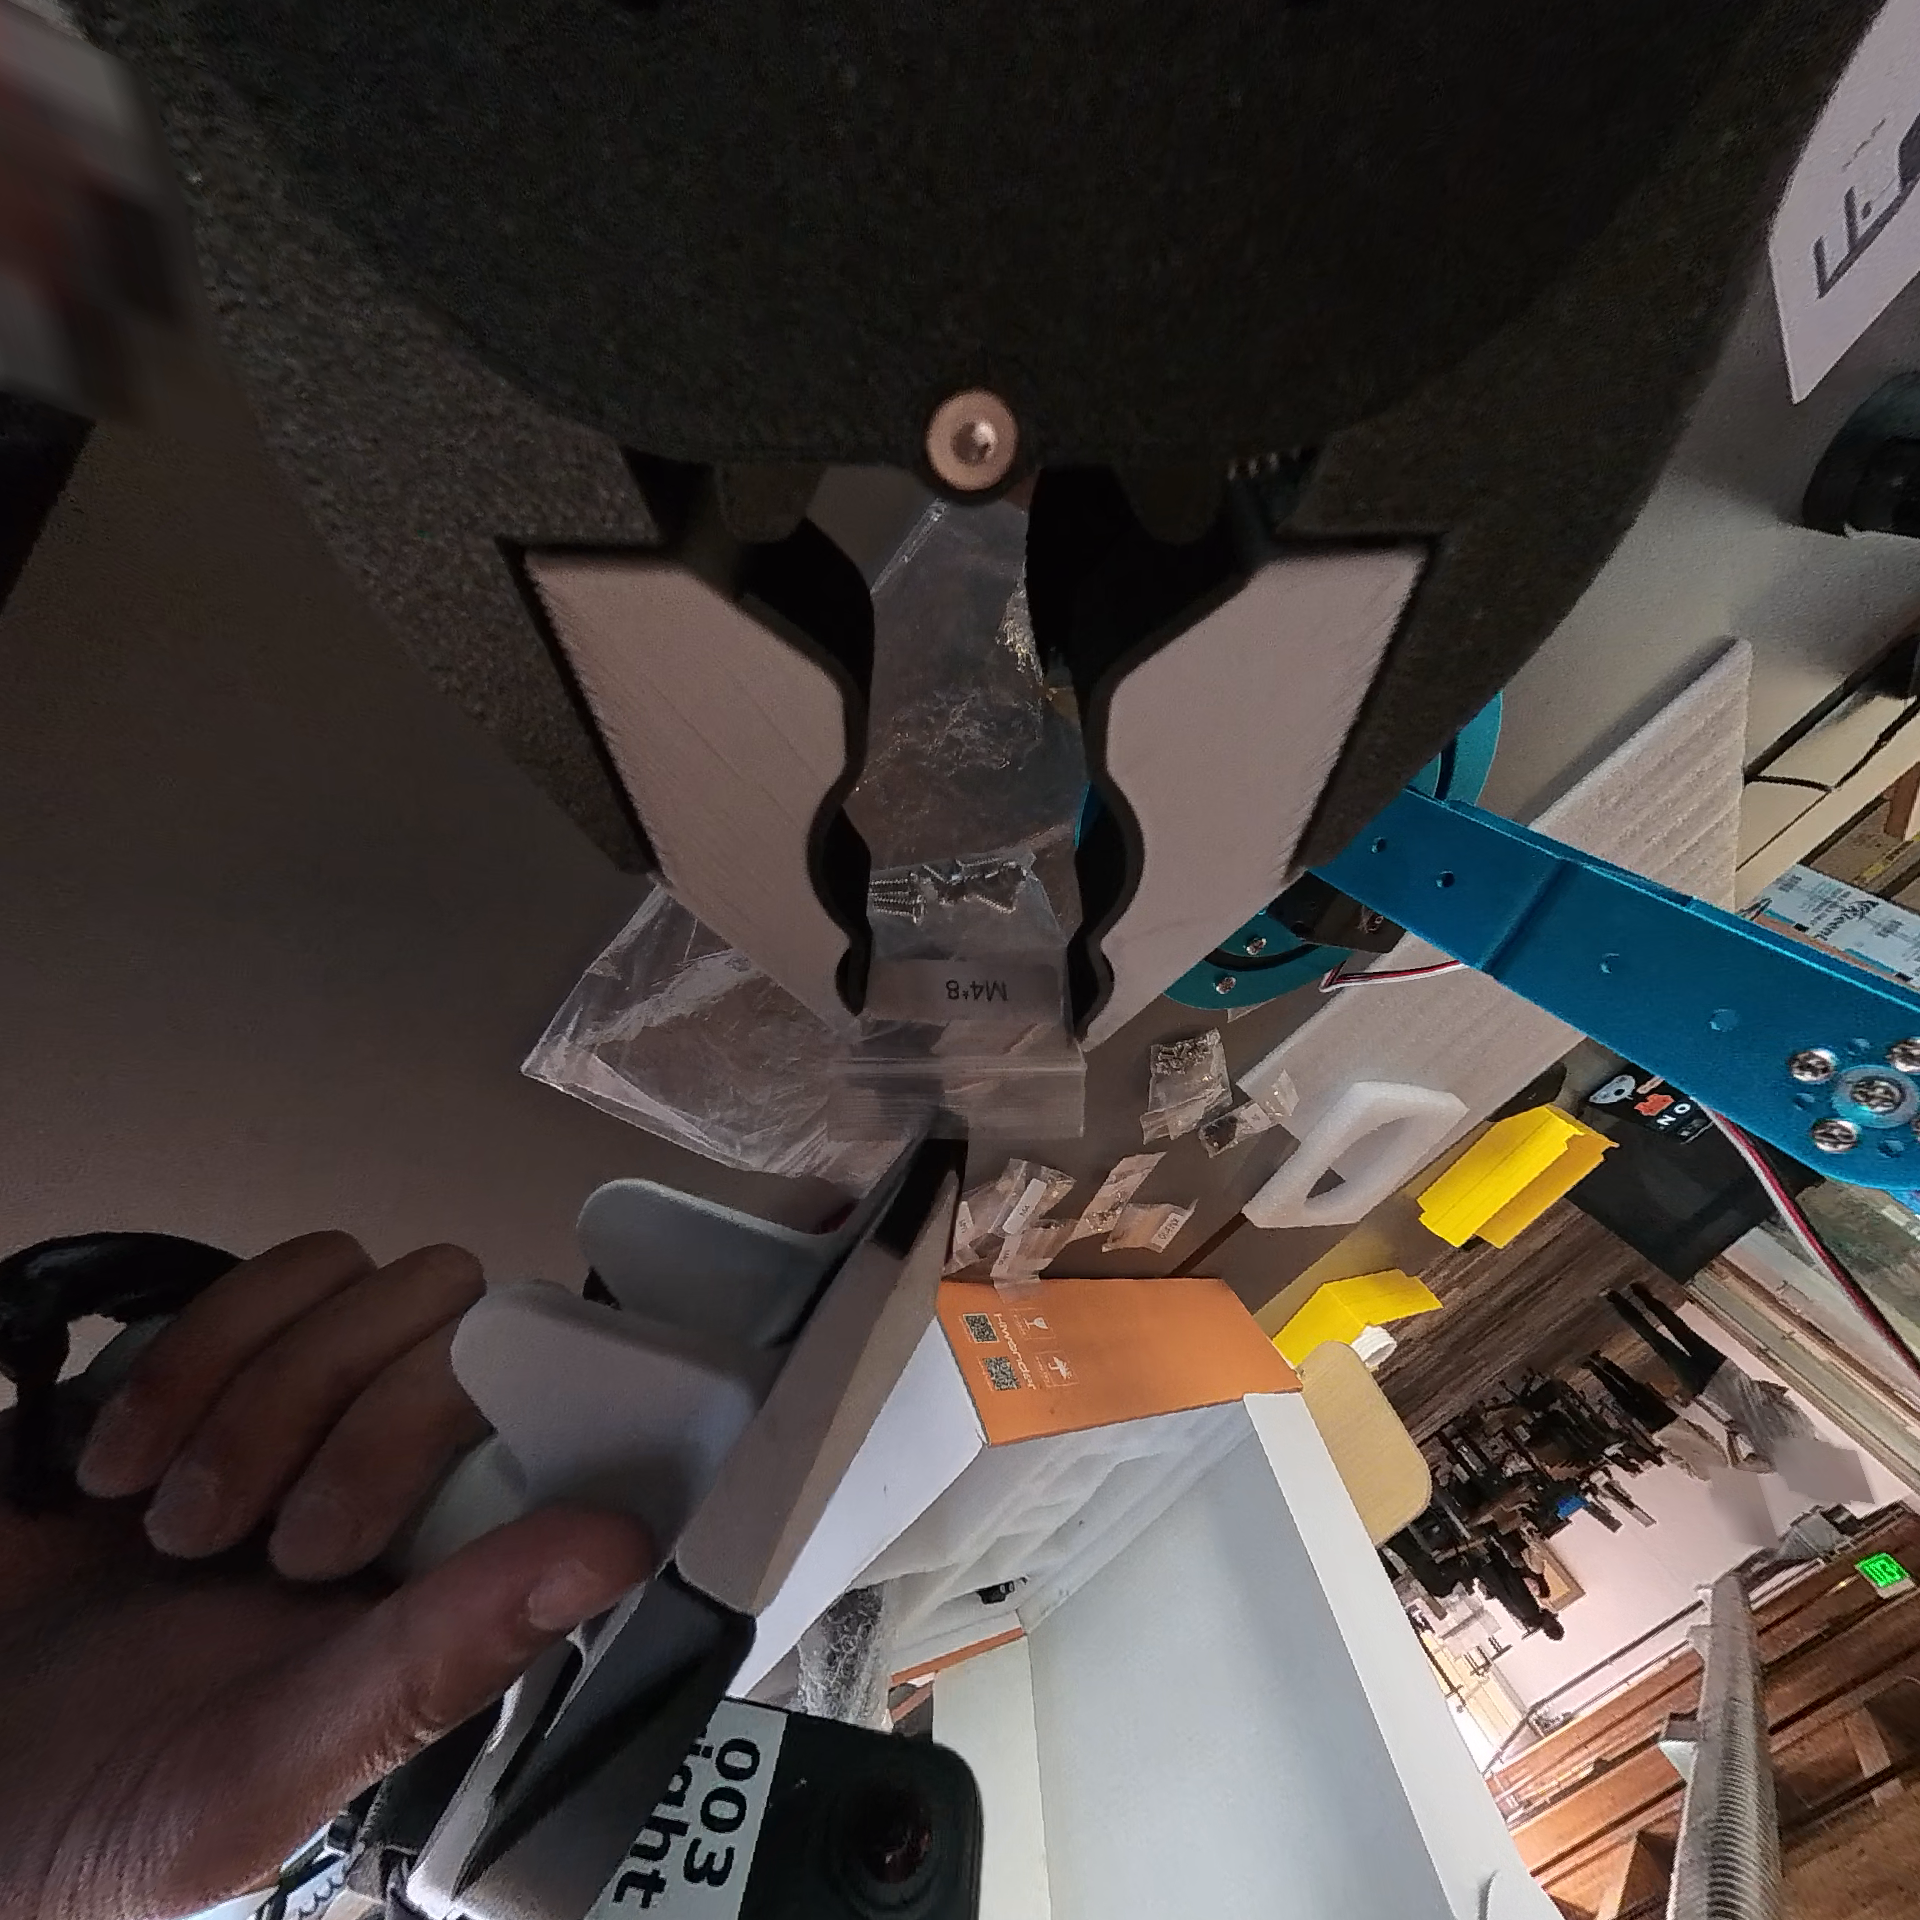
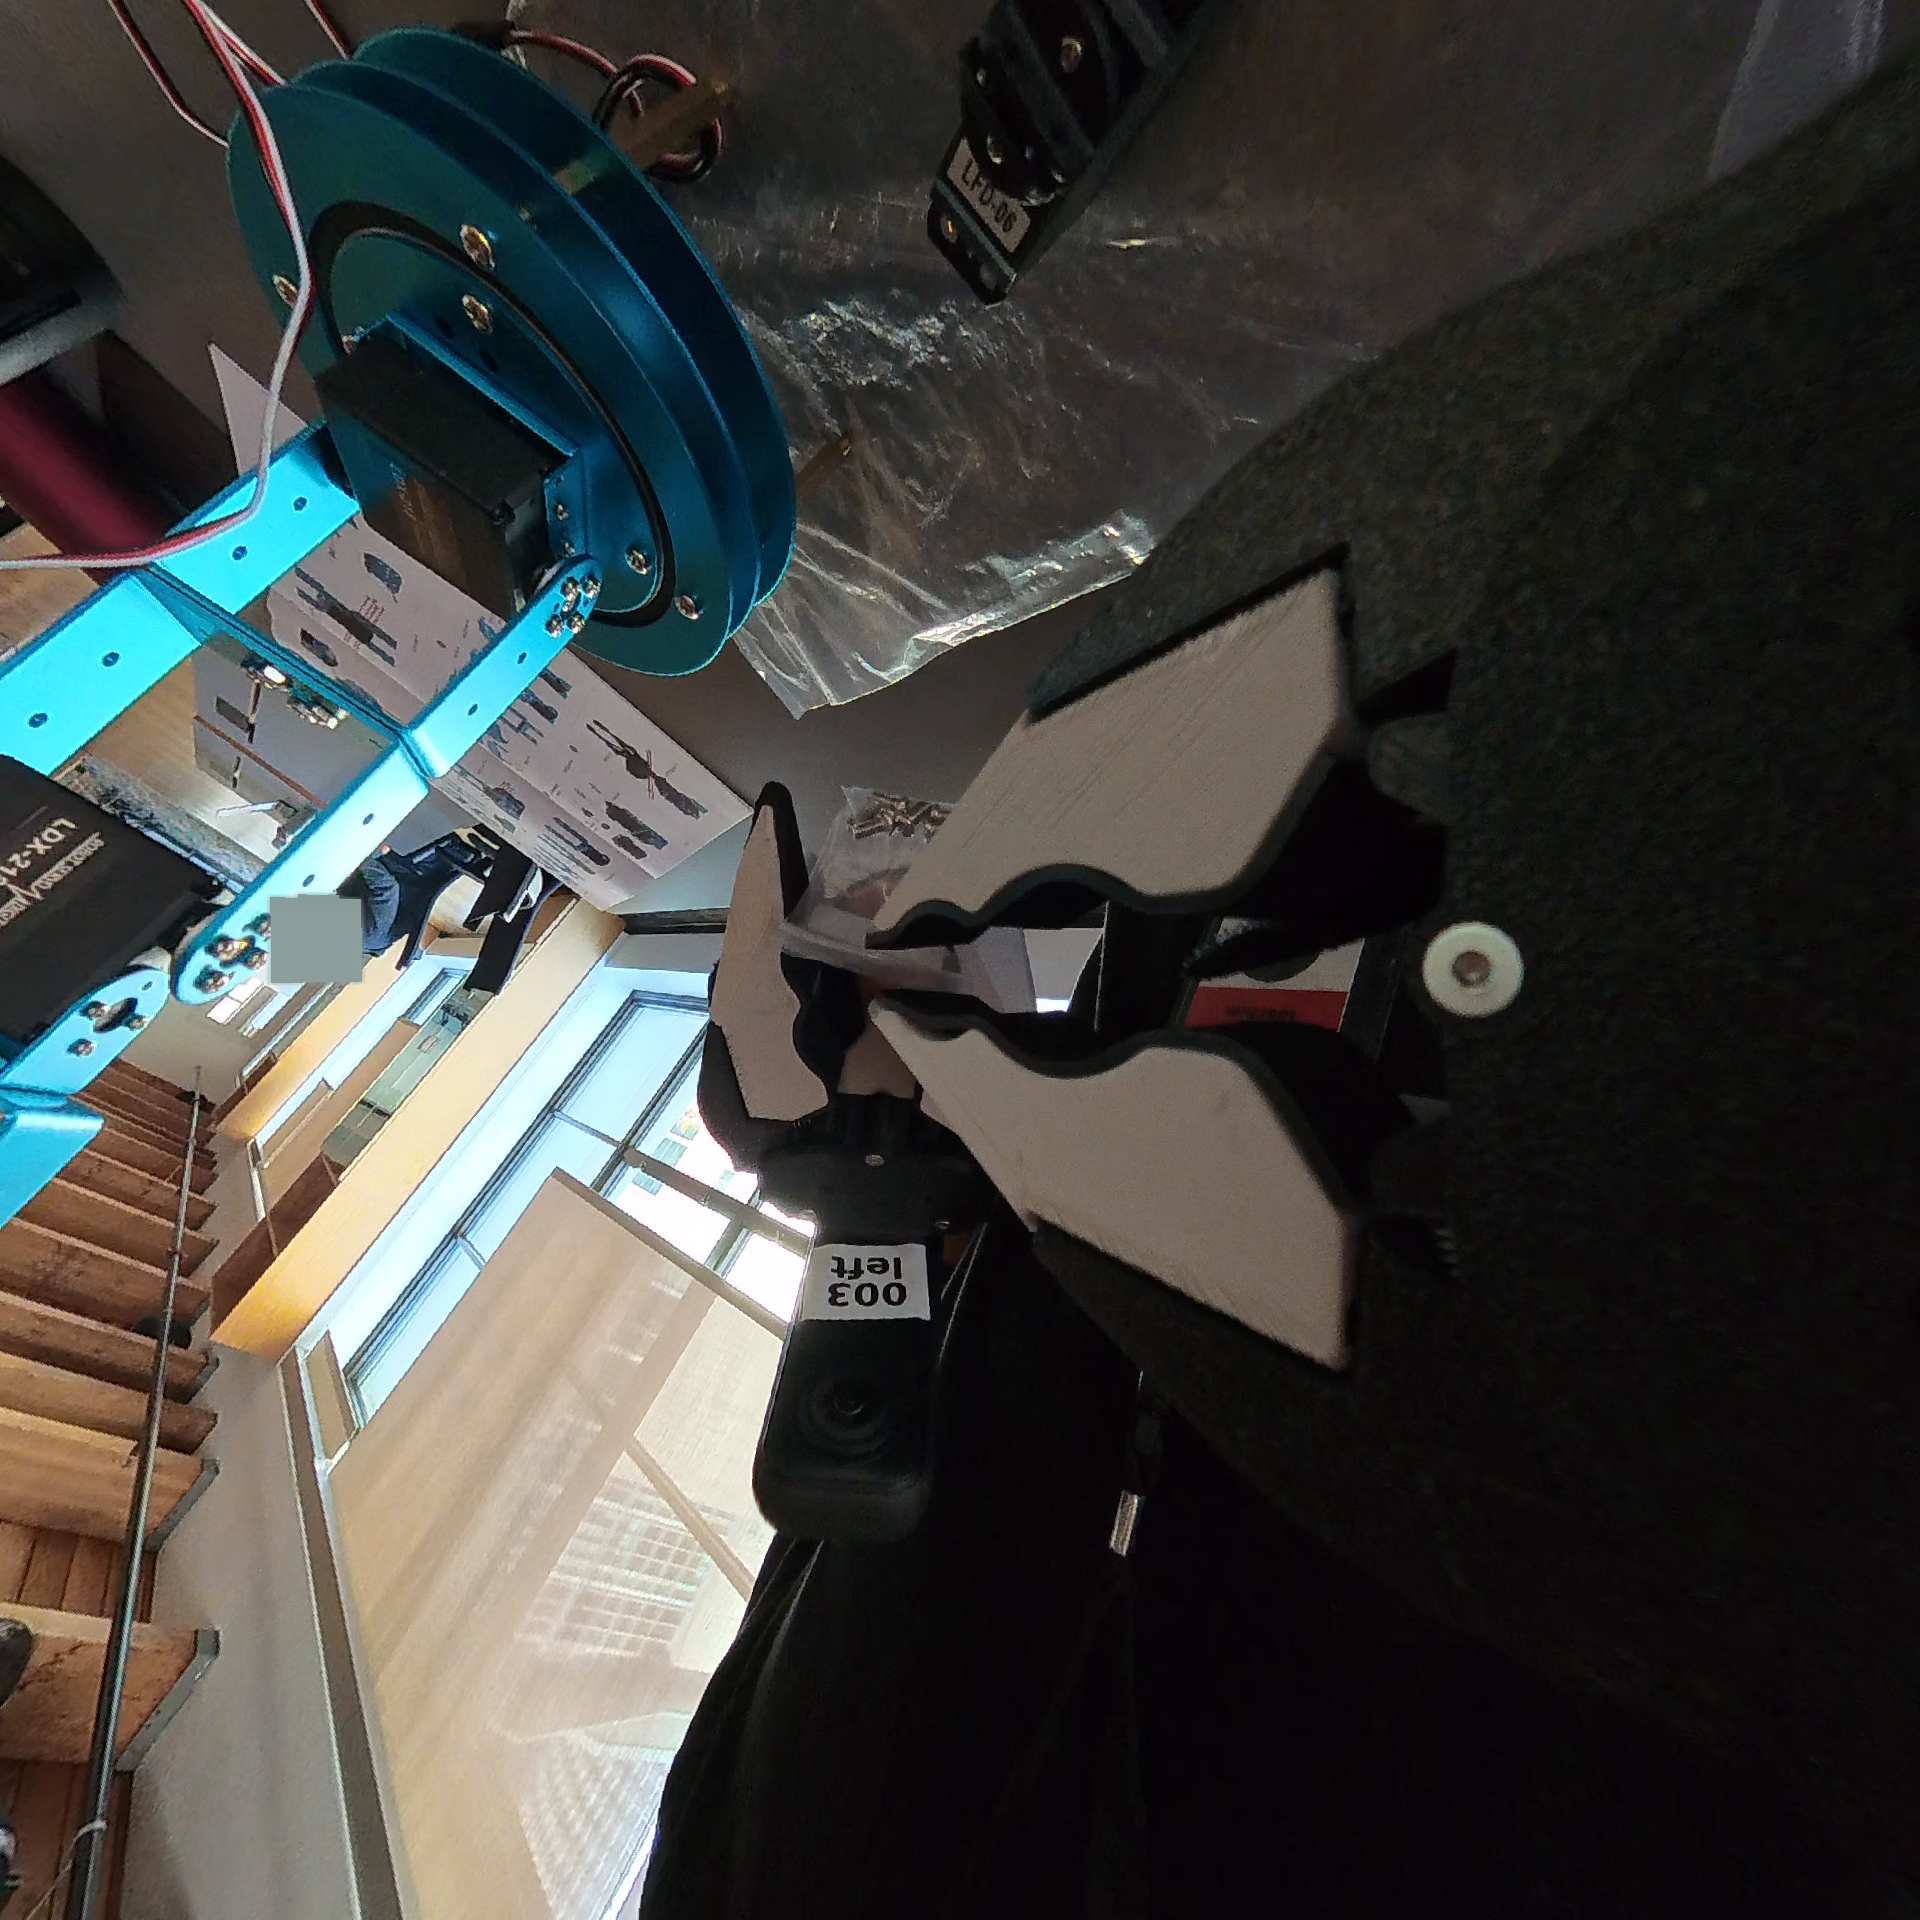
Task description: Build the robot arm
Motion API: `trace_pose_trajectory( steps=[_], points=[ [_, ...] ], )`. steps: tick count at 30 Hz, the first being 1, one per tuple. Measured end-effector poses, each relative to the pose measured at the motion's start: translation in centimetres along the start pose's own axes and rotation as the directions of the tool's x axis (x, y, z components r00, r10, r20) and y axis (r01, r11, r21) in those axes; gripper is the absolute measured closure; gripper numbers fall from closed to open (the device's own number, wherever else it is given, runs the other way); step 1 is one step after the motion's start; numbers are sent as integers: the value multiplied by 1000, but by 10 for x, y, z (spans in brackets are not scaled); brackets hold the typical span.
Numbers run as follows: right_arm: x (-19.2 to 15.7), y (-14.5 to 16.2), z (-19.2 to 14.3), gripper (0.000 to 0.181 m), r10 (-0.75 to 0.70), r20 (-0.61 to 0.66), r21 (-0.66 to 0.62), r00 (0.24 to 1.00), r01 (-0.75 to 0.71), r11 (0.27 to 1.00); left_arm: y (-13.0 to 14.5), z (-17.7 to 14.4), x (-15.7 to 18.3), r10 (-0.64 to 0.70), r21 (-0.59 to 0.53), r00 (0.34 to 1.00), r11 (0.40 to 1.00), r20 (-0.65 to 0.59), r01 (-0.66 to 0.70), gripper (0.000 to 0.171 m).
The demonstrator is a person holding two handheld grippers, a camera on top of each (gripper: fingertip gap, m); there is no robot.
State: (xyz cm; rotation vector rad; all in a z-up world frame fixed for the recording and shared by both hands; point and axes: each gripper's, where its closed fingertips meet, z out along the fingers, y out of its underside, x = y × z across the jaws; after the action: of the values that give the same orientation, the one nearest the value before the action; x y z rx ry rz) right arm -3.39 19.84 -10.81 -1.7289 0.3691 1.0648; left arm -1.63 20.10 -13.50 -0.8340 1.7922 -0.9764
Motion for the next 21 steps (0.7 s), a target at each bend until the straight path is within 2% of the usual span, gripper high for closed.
trace_pose_trajectory(
  steps=[21],
  points=[
    [9,5,0,174,-59,-113,-46,992,54,997,7,2,3,21,-39,1000,999,7,-21,137]
  ],
)
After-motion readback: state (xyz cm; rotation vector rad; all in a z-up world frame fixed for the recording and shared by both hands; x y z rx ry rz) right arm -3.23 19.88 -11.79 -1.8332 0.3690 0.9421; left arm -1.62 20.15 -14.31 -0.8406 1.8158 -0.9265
